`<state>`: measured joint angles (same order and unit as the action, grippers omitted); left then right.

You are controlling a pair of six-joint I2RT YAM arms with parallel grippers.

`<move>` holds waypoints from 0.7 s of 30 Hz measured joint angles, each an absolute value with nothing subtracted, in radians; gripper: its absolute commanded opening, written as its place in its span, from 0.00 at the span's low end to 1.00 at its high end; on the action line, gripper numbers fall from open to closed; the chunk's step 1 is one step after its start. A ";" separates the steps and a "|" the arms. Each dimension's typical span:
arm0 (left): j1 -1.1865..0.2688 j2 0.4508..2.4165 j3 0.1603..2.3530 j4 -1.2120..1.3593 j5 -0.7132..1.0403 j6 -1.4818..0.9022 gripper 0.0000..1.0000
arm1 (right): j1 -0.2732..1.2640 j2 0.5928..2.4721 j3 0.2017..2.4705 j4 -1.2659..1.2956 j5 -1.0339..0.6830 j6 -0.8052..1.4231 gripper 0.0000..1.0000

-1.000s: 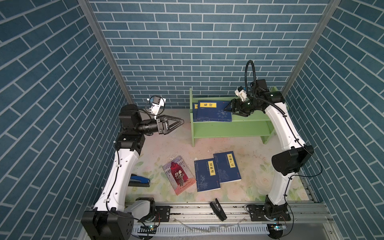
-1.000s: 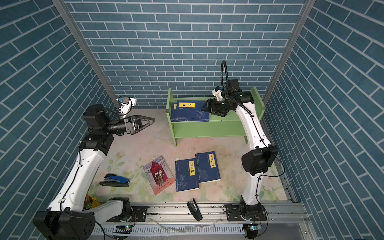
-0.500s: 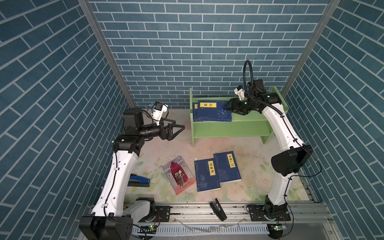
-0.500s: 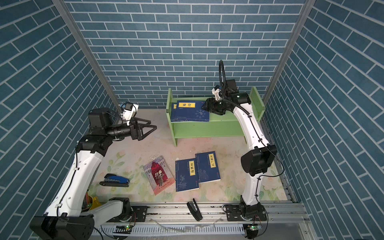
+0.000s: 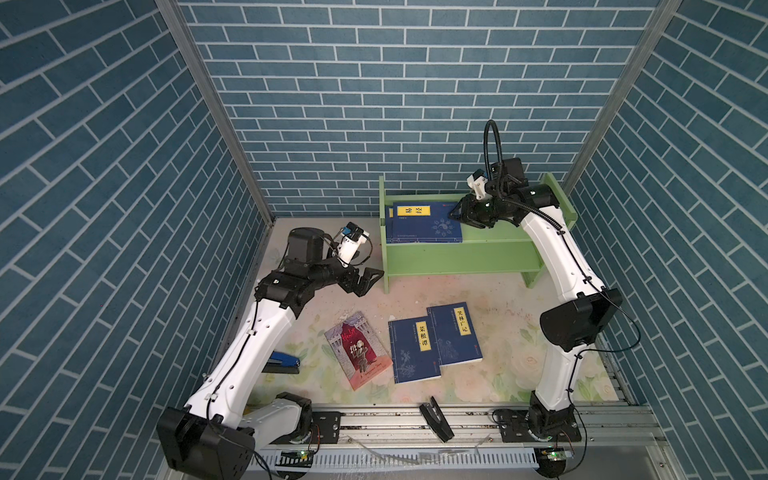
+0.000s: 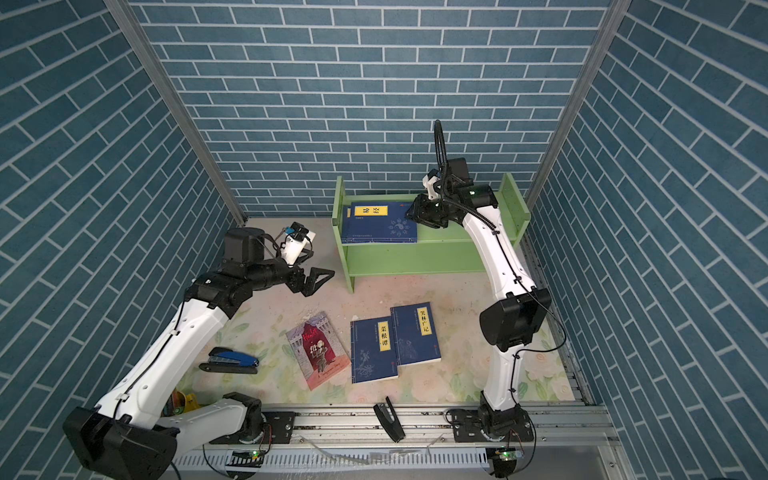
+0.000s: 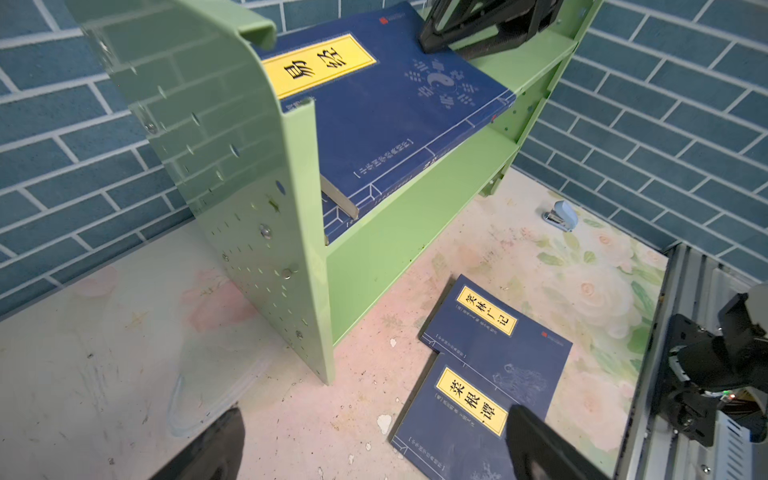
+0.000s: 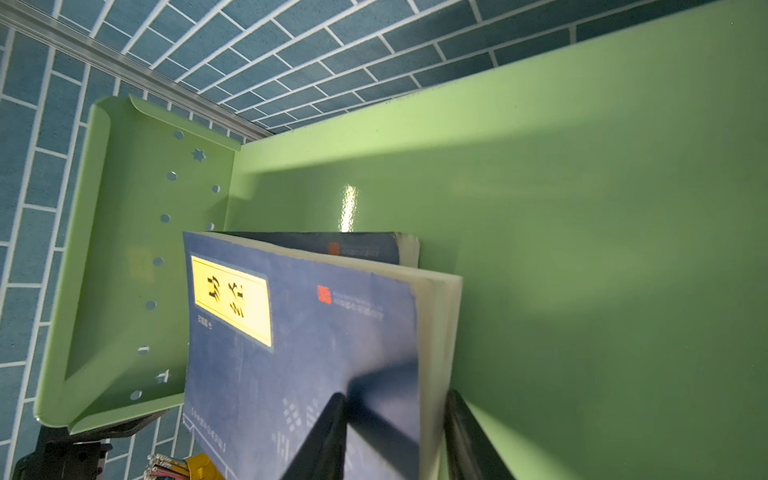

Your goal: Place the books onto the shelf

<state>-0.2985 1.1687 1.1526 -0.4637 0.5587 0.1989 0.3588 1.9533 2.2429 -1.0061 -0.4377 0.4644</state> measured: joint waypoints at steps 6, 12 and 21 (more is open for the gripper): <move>-0.322 1.210 1.146 -0.375 0.478 0.187 1.00 | 0.374 1.979 2.292 -1.009 -0.423 0.467 0.40; -0.336 1.234 1.146 -0.298 0.437 0.157 1.00 | 0.392 2.011 2.355 -1.011 -0.403 0.475 0.43; -0.400 1.267 1.146 -0.235 0.421 0.147 1.00 | 0.397 2.013 2.358 -1.032 -0.330 0.493 0.54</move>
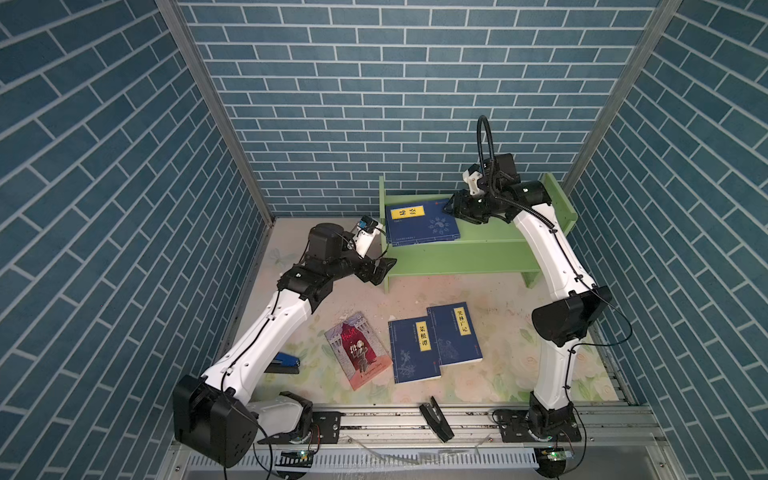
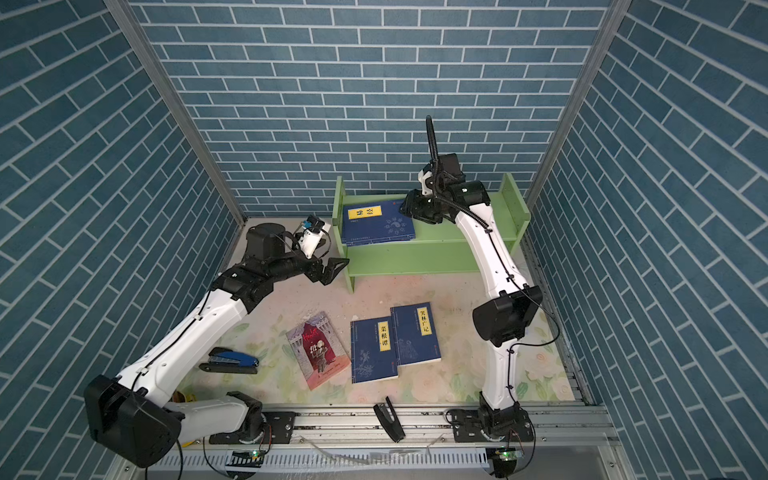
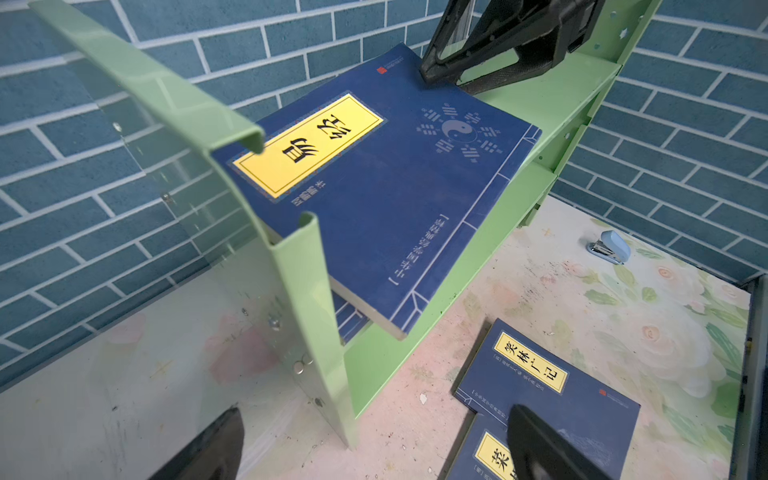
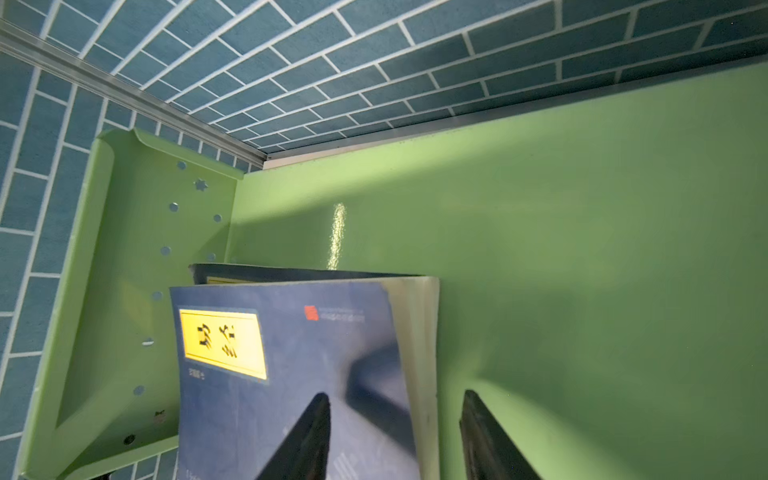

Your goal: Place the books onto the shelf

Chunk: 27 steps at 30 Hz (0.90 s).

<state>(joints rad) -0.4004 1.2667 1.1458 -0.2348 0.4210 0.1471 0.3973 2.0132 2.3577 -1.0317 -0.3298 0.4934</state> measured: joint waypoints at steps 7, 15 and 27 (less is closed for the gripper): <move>-0.413 1.296 1.150 -0.198 0.335 0.141 1.00 | 0.397 1.939 2.228 -1.003 -0.289 0.494 0.54; -0.413 1.300 1.163 -0.175 0.282 0.119 1.00 | 0.403 1.797 2.071 -0.964 -0.339 0.495 0.54; -0.413 1.303 1.176 -0.158 0.258 0.100 1.00 | 0.412 1.782 2.038 -0.949 -0.387 0.498 0.53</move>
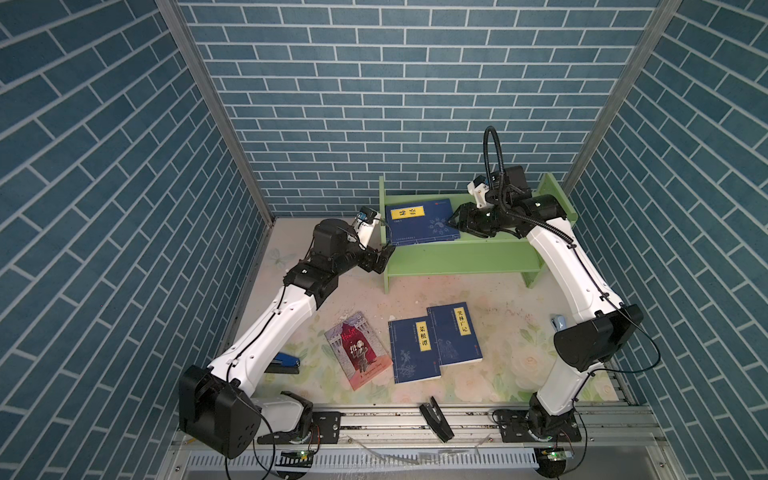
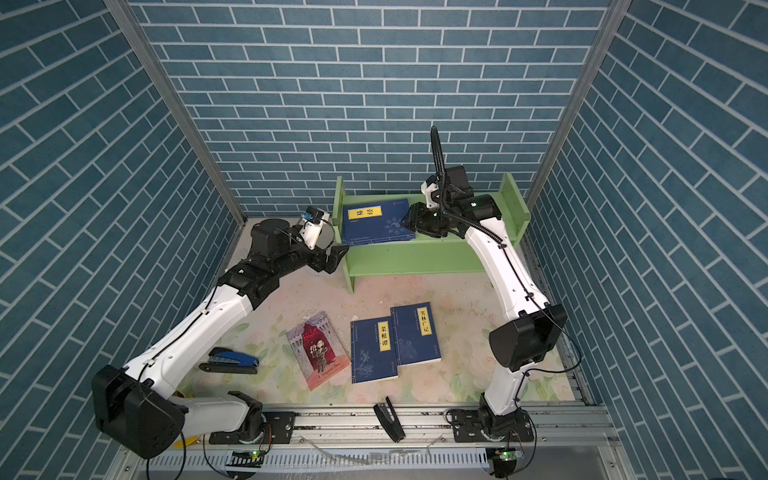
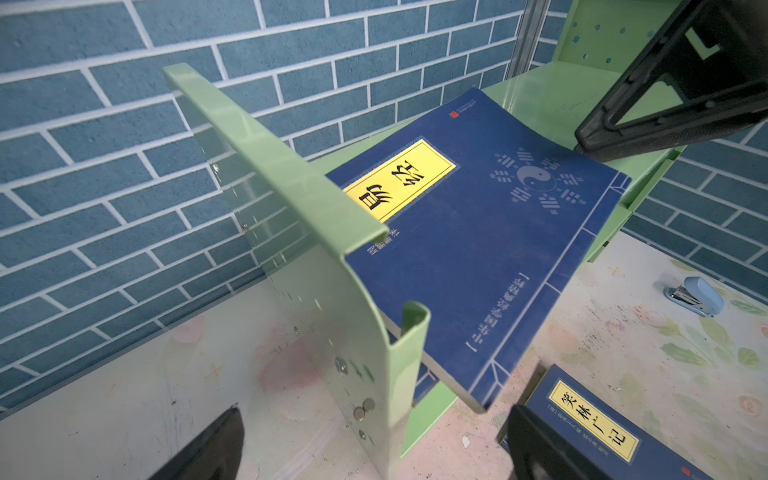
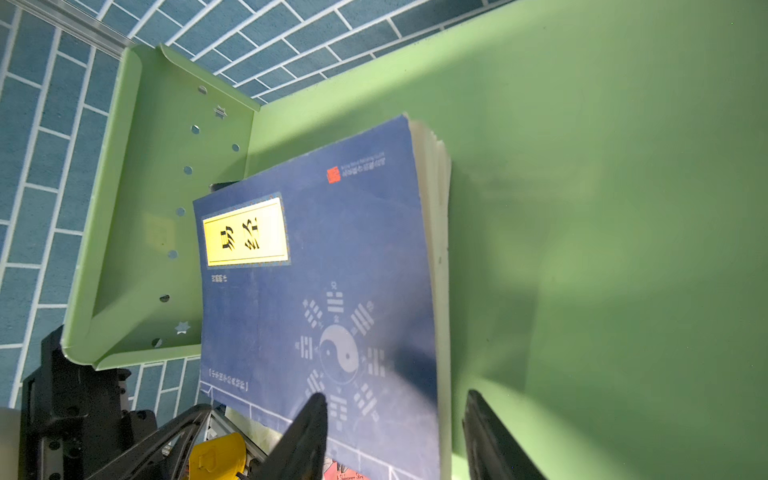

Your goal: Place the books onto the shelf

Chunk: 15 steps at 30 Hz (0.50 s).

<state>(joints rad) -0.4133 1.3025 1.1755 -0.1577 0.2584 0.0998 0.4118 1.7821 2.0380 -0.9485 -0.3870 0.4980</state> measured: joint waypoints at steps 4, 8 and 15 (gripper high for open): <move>-0.413 1.303 1.176 -0.159 0.255 0.100 1.00 | 0.418 1.786 2.038 -0.949 -0.398 0.498 0.53; -0.413 1.303 1.176 -0.159 0.250 0.101 1.00 | 0.426 1.789 2.041 -0.950 -0.401 0.498 0.52; -0.413 1.303 1.176 -0.159 0.215 0.101 1.00 | 0.439 1.797 2.052 -0.951 -0.400 0.498 0.52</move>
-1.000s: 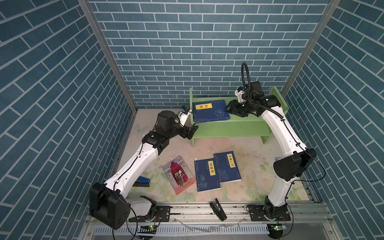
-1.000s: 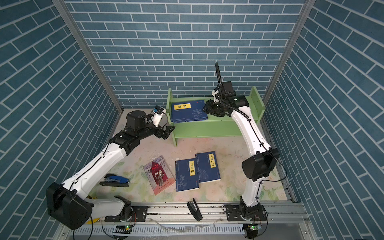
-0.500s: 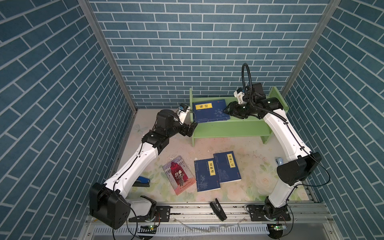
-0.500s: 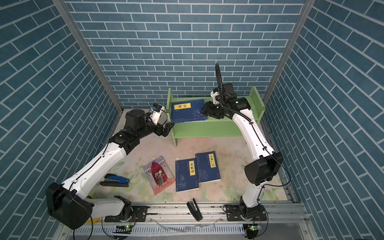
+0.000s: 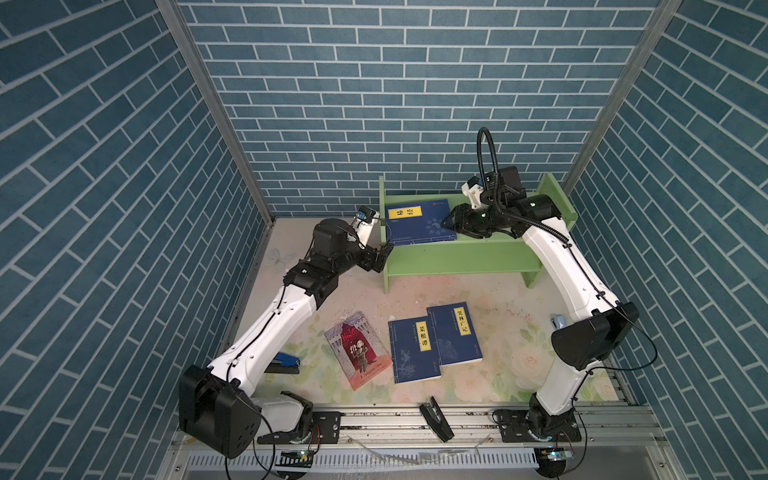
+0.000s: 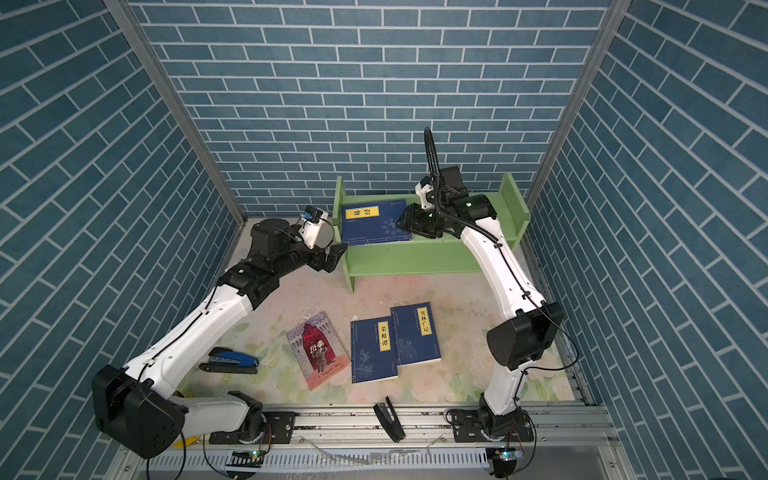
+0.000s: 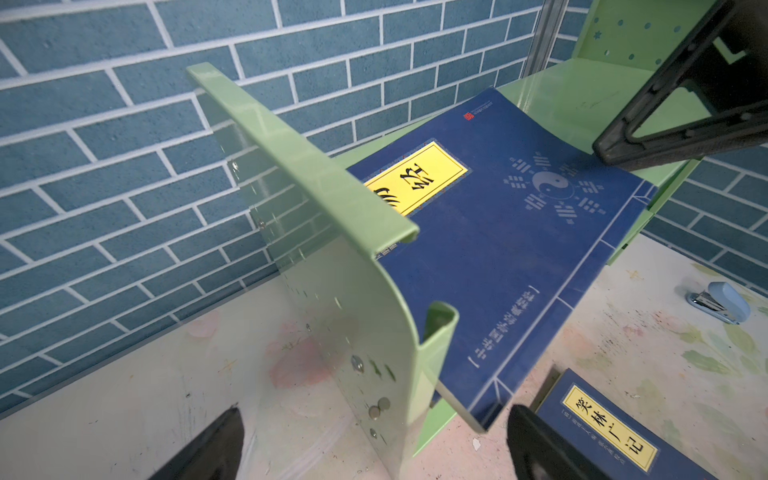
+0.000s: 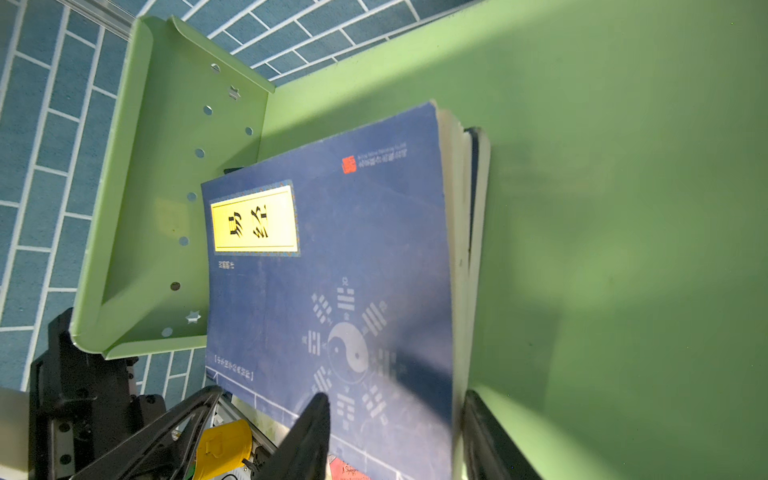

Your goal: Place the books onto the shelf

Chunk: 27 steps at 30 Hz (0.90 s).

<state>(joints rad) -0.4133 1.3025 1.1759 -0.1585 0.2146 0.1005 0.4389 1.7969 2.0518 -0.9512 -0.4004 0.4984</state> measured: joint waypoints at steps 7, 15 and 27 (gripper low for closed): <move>-0.413 1.303 1.179 -0.158 0.182 0.100 1.00 | 0.446 1.798 2.065 -0.958 -0.399 0.498 0.52; -0.415 1.303 1.180 -0.150 0.160 0.100 1.00 | 0.446 1.801 2.069 -0.958 -0.397 0.498 0.52; -0.416 1.302 1.180 -0.151 0.164 0.101 1.00 | 0.451 1.811 2.069 -0.963 -0.381 0.498 0.53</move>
<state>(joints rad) -0.4156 1.3018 1.1797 -0.1513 0.1638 0.1005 0.4507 1.8107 2.0693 -0.9634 -0.3805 0.4984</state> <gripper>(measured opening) 0.996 0.532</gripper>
